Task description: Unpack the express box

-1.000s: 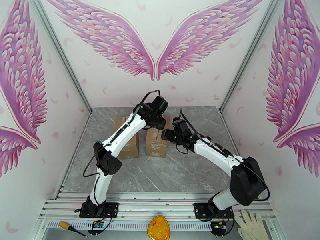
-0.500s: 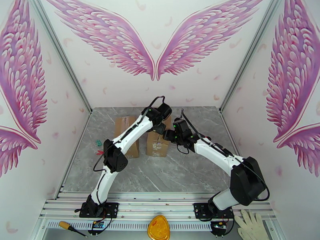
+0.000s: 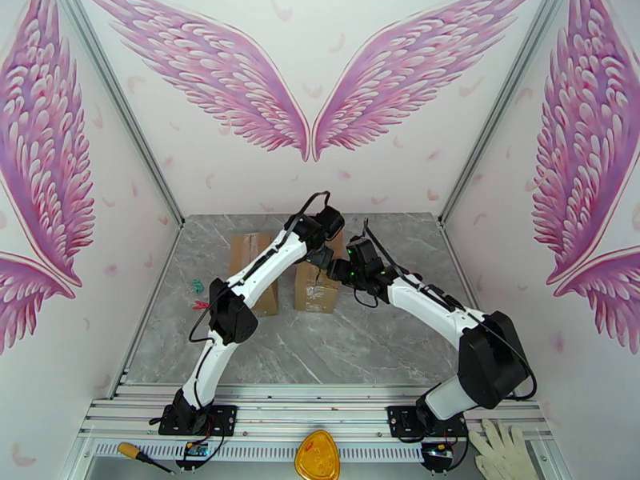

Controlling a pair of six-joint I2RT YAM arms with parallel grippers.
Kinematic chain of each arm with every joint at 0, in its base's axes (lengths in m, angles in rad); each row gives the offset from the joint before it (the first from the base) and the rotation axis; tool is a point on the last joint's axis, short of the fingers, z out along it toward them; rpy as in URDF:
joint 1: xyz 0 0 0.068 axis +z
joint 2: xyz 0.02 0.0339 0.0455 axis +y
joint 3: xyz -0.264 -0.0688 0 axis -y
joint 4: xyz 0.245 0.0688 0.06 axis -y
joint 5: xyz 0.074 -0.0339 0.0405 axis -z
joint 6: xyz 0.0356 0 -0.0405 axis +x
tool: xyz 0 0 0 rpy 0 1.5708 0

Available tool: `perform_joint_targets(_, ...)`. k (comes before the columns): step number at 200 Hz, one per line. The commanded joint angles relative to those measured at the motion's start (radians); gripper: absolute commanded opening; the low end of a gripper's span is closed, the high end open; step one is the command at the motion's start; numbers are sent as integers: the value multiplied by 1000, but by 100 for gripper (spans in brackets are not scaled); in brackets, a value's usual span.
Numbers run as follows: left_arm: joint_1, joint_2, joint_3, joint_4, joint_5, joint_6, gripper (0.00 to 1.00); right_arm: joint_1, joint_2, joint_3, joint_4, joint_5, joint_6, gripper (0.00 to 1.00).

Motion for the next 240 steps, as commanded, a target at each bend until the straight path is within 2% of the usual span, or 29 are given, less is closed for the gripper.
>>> perform_joint_targets(1,-48,71,14,56,170,-38,99,14,54,15,-27,-19,-12,61)
perform_joint_targets(57,-9,13,-49,152,383,-82,99,13,53,8,-21,-24,-9,61)
perform_joint_targets(67,-9,14,-62,157,385,-84,99,14,53,10,-21,-26,-10,61)
perform_joint_targets(93,-10,21,-78,142,337,-82,99,14,42,12,-16,-34,-16,61)
perform_joint_targets(130,-31,65,-33,47,161,-68,99,14,21,7,-8,-42,-29,63)
perform_joint_targets(189,-88,111,-37,39,39,-64,99,14,20,3,-8,-45,-33,69)
perform_joint_targets(225,-118,124,11,13,-77,-43,99,14,20,-2,-11,-41,-35,71)
perform_joint_targets(240,-120,134,46,-20,-100,-45,92,14,27,1,-20,-33,-33,71)
